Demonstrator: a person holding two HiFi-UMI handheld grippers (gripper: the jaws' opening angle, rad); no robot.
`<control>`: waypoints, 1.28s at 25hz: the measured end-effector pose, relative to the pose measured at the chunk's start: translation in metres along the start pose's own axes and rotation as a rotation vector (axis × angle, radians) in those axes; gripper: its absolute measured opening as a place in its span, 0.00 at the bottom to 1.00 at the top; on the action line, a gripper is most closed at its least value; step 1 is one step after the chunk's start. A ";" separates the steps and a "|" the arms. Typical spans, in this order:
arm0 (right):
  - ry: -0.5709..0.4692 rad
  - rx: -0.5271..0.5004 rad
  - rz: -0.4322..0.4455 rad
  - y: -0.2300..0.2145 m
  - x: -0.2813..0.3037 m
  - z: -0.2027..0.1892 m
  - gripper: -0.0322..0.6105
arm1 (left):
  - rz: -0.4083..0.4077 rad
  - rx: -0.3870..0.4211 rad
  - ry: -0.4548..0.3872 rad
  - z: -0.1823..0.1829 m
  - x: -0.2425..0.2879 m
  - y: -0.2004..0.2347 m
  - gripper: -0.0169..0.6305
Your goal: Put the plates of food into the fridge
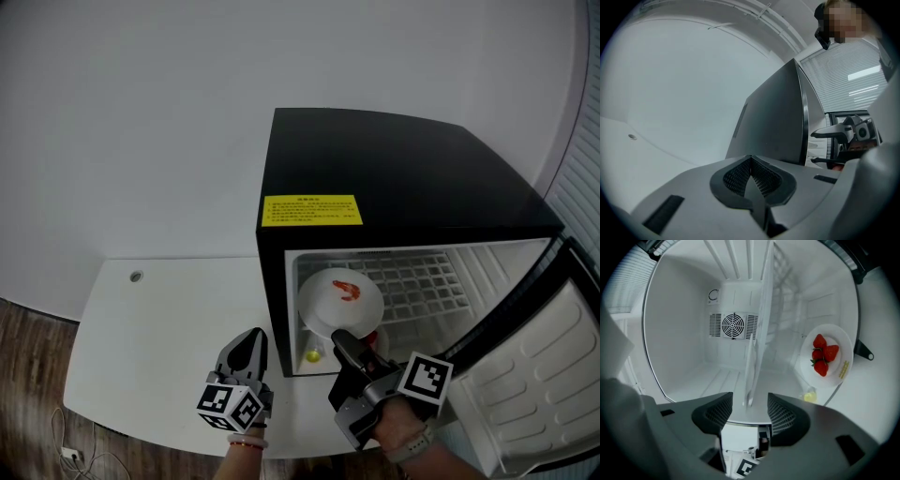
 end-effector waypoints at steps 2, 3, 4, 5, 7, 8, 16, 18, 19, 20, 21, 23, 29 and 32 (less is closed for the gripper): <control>0.001 -0.001 -0.008 -0.005 -0.003 -0.005 0.38 | -0.001 0.004 0.005 -0.001 -0.003 -0.001 0.04; 0.002 -0.003 -0.014 -0.007 -0.005 -0.008 0.38 | -0.002 0.006 0.007 -0.001 -0.005 -0.002 0.04; 0.004 -0.006 -0.019 -0.010 -0.007 -0.010 0.38 | -0.002 0.007 0.008 -0.001 -0.007 -0.002 0.04; 0.007 -0.010 -0.022 -0.012 -0.008 -0.013 0.38 | -0.003 0.008 0.008 -0.002 -0.009 -0.002 0.04; 0.017 -0.030 -0.024 -0.015 -0.011 -0.018 0.38 | -0.007 0.010 0.009 -0.001 -0.013 -0.004 0.04; 0.022 -0.048 -0.027 -0.015 -0.012 -0.021 0.38 | -0.009 0.012 0.010 -0.001 -0.015 -0.005 0.04; 0.055 -0.257 -0.053 -0.007 -0.026 -0.039 0.26 | -0.048 0.036 0.014 0.001 -0.034 -0.022 0.04; 0.057 -0.279 -0.092 -0.009 -0.033 -0.044 0.18 | -0.062 0.040 0.014 0.000 -0.040 -0.029 0.04; 0.059 -0.297 -0.122 -0.011 -0.037 -0.046 0.14 | -0.068 0.042 0.015 0.000 -0.043 -0.032 0.04; 0.063 -0.326 -0.157 -0.013 -0.041 -0.048 0.10 | -0.074 0.042 0.017 -0.001 -0.047 -0.035 0.04; 0.069 -0.360 -0.189 -0.013 -0.044 -0.050 0.07 | -0.078 0.041 0.020 -0.001 -0.051 -0.038 0.04; 0.082 -0.415 -0.189 -0.013 -0.046 -0.057 0.06 | -0.083 0.035 0.024 0.000 -0.059 -0.045 0.04; 0.111 -0.641 -0.242 -0.010 -0.054 -0.073 0.06 | -0.115 0.043 0.026 0.002 -0.084 -0.067 0.04; 0.119 -0.788 -0.276 -0.004 -0.059 -0.081 0.06 | -0.122 0.045 0.028 0.003 -0.097 -0.075 0.04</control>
Point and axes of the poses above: the fingertips, and each gripper's own axes: x forward along the fingers, y to its left, z out of its top, the point moved 8 cm from there along -x, backward along the fingers, and after that the axes turned 13 degrees about y, right-handed, at the moved point
